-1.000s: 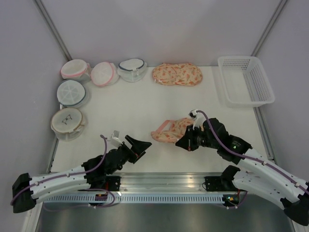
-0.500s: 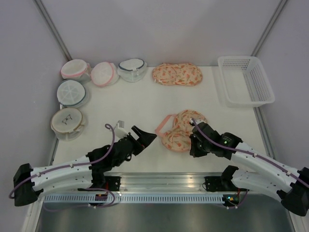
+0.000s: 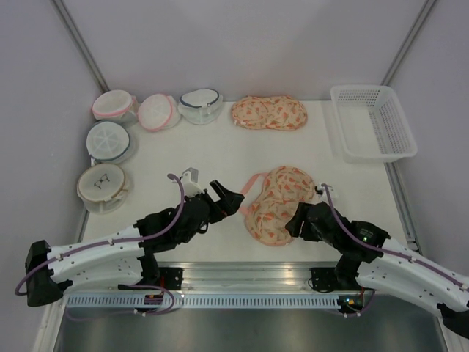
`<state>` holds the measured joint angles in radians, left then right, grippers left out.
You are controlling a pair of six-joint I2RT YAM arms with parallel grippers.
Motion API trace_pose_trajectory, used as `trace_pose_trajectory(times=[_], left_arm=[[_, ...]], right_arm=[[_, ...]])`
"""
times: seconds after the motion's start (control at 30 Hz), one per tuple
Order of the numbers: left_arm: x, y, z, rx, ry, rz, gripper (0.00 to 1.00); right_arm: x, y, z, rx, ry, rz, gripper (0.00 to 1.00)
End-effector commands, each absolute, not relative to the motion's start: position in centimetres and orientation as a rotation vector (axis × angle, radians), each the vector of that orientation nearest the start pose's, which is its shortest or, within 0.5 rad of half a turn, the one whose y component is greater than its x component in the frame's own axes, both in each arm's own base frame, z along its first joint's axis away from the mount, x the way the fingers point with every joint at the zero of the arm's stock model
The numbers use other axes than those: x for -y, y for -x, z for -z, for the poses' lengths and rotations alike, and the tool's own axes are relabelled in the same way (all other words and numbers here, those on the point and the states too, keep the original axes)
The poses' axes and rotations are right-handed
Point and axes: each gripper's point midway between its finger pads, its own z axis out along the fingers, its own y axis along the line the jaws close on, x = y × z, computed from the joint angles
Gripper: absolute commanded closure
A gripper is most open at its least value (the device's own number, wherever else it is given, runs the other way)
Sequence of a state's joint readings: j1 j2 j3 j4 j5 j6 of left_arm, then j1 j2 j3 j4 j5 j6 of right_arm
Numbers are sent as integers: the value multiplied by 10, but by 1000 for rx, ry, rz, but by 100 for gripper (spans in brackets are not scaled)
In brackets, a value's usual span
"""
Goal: Unzip the laundry bag and remove the bra
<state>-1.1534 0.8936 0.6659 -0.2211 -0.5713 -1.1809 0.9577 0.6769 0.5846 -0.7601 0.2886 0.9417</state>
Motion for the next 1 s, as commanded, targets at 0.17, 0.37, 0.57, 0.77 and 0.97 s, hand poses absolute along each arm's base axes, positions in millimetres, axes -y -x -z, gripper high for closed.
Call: trace_pose_trajectory(times=[0.17,0.37,0.57,0.77,0.97], left_arm=[[243,-171,-195,-2039,400,975,0],[234,-165,-188,-2048,425,991,0],[232,-159,-173,-2083,452,1005,0],[227,-153,-165,-2095,471,1035,0],[221,-148,-161,-2092,483,1062,1]], right_arm=[[-154,-150,-70,-2227,-751,-786,34],[-146,-153,-47,-2210,-854,-732,34],[-156,-166,-23,-2159,-930,-766,39],[-149,-163,19,-2237,-953,-641,98],[-138,-177,-3,-2223,-794,-477,100]])
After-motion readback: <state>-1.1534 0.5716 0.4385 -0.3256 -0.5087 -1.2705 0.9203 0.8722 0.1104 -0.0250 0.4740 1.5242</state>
